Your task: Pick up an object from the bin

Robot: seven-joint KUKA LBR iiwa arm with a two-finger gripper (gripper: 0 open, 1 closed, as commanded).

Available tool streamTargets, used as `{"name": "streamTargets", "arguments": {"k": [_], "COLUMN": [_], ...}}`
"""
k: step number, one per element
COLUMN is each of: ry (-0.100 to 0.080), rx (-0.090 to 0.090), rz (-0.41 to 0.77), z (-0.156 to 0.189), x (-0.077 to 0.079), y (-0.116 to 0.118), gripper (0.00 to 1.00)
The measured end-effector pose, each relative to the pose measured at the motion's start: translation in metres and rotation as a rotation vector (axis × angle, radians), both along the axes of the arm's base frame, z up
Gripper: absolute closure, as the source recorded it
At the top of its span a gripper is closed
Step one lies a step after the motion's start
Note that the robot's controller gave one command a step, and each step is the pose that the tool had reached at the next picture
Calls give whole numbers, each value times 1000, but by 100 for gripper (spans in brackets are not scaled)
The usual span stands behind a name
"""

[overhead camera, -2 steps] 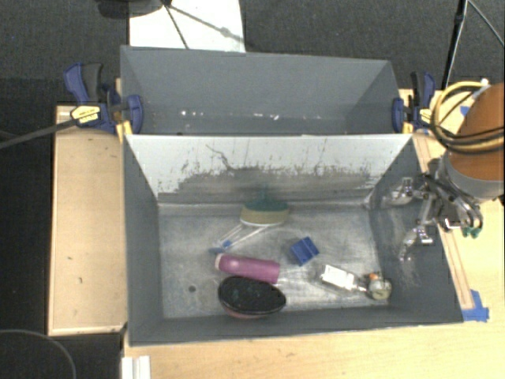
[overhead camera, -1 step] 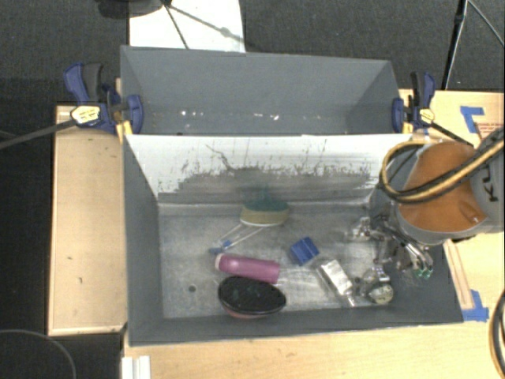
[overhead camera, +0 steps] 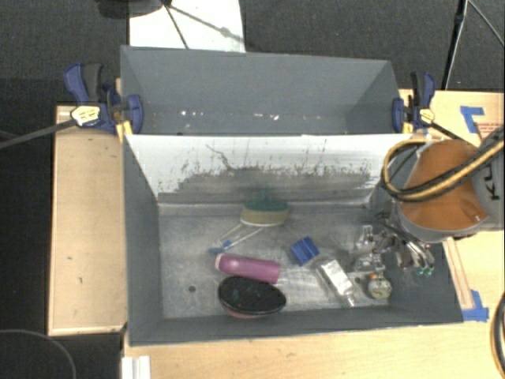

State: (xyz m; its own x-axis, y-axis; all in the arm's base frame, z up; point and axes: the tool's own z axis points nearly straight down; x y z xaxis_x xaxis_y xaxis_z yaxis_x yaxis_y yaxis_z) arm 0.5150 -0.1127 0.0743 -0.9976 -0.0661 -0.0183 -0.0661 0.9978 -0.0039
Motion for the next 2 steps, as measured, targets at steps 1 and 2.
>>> {"name": "streamTargets", "arguments": {"k": [1,2], "ry": [11,11], "rx": [1,-2], "rz": [4,258], "z": [-2,66], "x": [-3,-12], "y": [0,-3], "gripper": [0,0]}}
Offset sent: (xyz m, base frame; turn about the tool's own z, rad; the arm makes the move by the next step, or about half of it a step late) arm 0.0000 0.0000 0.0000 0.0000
